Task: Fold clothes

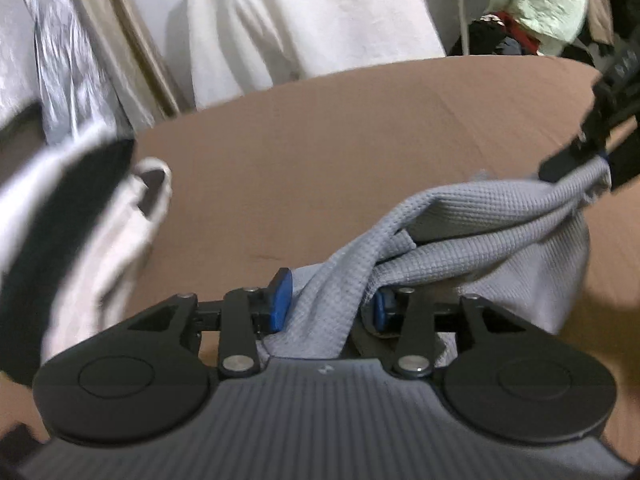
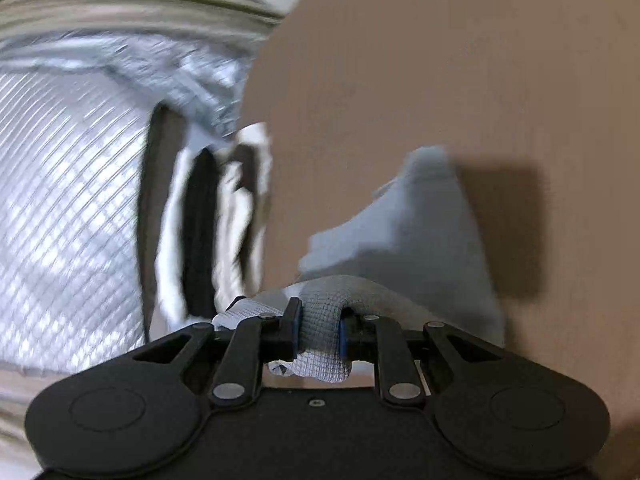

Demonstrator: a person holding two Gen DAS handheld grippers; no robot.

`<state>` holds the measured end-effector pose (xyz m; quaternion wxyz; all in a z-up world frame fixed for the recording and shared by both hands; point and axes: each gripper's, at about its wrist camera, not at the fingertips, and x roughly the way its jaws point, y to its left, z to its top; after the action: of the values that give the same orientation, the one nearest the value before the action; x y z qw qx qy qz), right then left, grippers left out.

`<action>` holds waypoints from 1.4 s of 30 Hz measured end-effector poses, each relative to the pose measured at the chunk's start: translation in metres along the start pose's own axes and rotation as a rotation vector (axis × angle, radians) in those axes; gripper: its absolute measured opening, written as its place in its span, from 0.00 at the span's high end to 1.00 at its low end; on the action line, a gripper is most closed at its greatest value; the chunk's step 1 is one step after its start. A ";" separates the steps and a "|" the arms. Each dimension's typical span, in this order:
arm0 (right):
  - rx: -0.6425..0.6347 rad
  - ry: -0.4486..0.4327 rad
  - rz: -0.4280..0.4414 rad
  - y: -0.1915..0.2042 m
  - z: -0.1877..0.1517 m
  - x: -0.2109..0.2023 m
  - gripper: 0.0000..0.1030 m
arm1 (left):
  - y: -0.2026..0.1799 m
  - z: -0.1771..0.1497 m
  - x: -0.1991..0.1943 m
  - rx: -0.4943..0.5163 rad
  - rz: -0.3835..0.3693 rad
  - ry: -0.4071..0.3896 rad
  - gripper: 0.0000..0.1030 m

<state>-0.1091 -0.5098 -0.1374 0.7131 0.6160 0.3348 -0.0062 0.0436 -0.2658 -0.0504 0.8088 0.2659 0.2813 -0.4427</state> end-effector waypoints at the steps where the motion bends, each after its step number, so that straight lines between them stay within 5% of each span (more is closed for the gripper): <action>1: 0.020 0.003 -0.005 -0.007 0.006 0.007 0.79 | 0.005 -0.002 0.014 -0.031 -0.013 0.013 0.61; 6: 0.014 -0.069 -0.058 -0.035 0.021 0.012 0.80 | 0.009 -0.023 0.035 -0.051 0.004 -0.013 0.59; 10: -0.036 -0.131 -0.091 -0.045 0.039 0.000 0.80 | 0.019 -0.030 0.027 0.014 -0.012 -0.089 0.34; 14: -0.207 -0.185 -0.123 -0.025 0.034 -0.007 0.77 | 0.028 -0.036 0.027 0.026 -0.037 -0.126 0.33; 15: -0.255 -0.196 -0.112 -0.017 0.030 -0.010 0.75 | 0.031 -0.037 0.029 0.016 -0.045 -0.125 0.33; 17: -0.375 -0.222 -0.096 0.002 0.018 -0.015 0.51 | 0.036 -0.035 0.031 -0.025 -0.055 -0.130 0.33; 19: -0.493 -0.241 -0.084 0.019 0.005 -0.018 0.40 | 0.043 -0.032 0.030 -0.067 -0.072 -0.144 0.31; 25: -0.765 -0.208 -0.198 0.030 -0.006 0.014 0.37 | 0.065 -0.035 0.036 -0.137 -0.246 -0.126 0.30; 28: -0.857 -0.194 -0.271 0.024 0.001 0.041 0.35 | 0.074 -0.040 0.040 -0.147 -0.250 -0.095 0.30; 30: -0.835 -0.210 -0.241 0.016 0.006 0.052 0.33 | 0.079 -0.043 0.033 -0.165 -0.254 -0.119 0.30; 31: -0.851 -0.213 -0.201 0.012 0.006 0.054 0.40 | 0.082 -0.044 0.029 -0.173 -0.257 -0.132 0.30; 32: -0.891 -0.212 -0.184 0.011 0.003 0.054 0.69 | 0.085 -0.045 0.022 -0.177 -0.278 -0.166 0.30; 33: -0.943 -0.212 -0.190 0.014 -0.001 0.055 0.78 | 0.088 -0.046 0.015 -0.180 -0.299 -0.200 0.30; 36: -0.947 -0.257 -0.139 0.029 -0.011 0.037 0.82 | 0.099 -0.051 -0.011 -0.204 -0.315 -0.336 0.28; 38: -0.852 -0.259 -0.091 0.033 -0.009 0.025 0.82 | 0.105 -0.055 -0.019 -0.240 -0.308 -0.354 0.22; 42: -0.631 -0.209 -0.222 0.008 0.016 0.037 0.82 | 0.102 -0.060 -0.016 -0.295 -0.295 -0.300 0.22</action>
<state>-0.0694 -0.5073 -0.1476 0.8937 0.3212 0.3102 -0.0429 0.1114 -0.1680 -0.0627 0.7981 0.0327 0.2556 -0.5447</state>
